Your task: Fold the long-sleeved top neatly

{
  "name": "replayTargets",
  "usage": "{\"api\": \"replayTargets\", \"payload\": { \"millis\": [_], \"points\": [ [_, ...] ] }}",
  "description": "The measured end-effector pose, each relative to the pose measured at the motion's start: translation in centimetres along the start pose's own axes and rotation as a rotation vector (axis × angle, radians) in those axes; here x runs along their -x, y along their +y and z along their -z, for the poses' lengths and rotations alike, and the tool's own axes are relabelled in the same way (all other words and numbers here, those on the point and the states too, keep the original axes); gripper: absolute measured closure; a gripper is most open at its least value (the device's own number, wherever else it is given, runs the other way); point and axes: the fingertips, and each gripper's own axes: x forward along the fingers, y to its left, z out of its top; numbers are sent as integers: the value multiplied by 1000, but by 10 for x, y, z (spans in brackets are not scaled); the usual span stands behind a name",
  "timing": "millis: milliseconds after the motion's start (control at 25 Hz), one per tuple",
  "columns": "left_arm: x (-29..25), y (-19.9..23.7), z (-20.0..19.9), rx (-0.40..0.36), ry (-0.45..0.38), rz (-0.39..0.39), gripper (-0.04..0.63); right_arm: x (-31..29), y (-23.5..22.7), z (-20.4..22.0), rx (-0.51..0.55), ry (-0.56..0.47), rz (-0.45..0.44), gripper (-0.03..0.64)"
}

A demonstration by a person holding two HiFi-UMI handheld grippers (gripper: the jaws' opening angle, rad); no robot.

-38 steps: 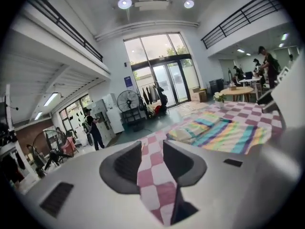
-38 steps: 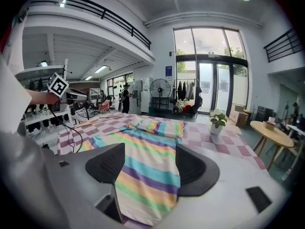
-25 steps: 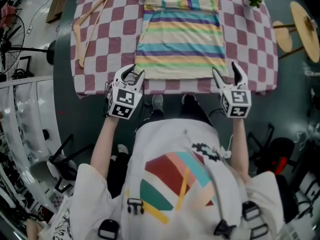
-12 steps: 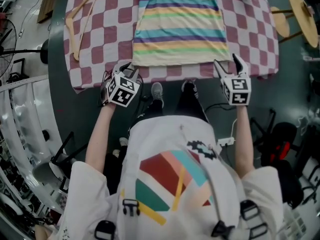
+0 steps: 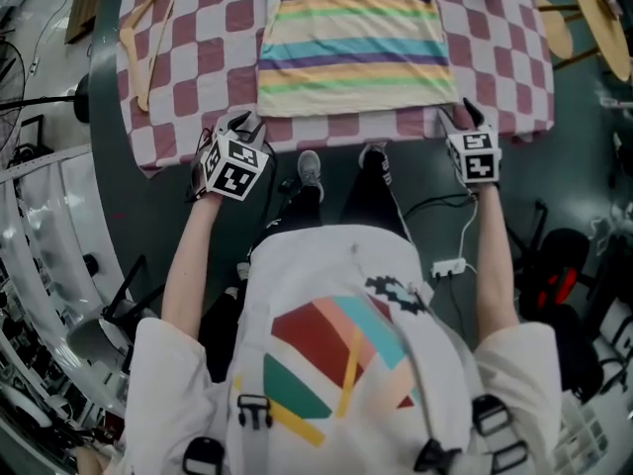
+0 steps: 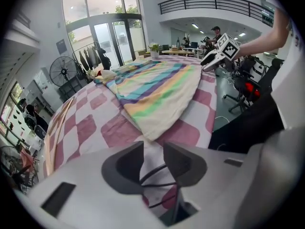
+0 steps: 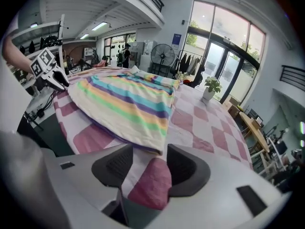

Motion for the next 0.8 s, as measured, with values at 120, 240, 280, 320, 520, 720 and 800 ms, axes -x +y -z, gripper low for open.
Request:
{"api": "replayTargets", "payload": {
  "millis": [120, 240, 280, 320, 520, 720, 800],
  "points": [
    [0, -1, 0, -3, 0, 18, 474, -3, -1, 2, 4, 17, -10, 429],
    [3, 6, -1, 11, -6, -22, 525, -5, 1, 0, -19, 13, -39, 430],
    [4, 9, -2, 15, -6, -36, 552, -6, 0, 0, -18, 14, -41, 435],
    [4, 11, -2, 12, -2, -44, 551, -7, -1, 1, -17, 18, -41, 448],
    [-5, 12, -3, -31, 36, -41, 551, -8, -2, 1, -27, 30, -83, 477],
    [-6, 13, -5, -31, 35, -27, 555, -9, -13, 8, -28, 35, -52, 544],
    [-7, 14, -4, -37, 35, -38, 588, -9, -15, 7, -19, 35, -45, 577]
  ]
}}
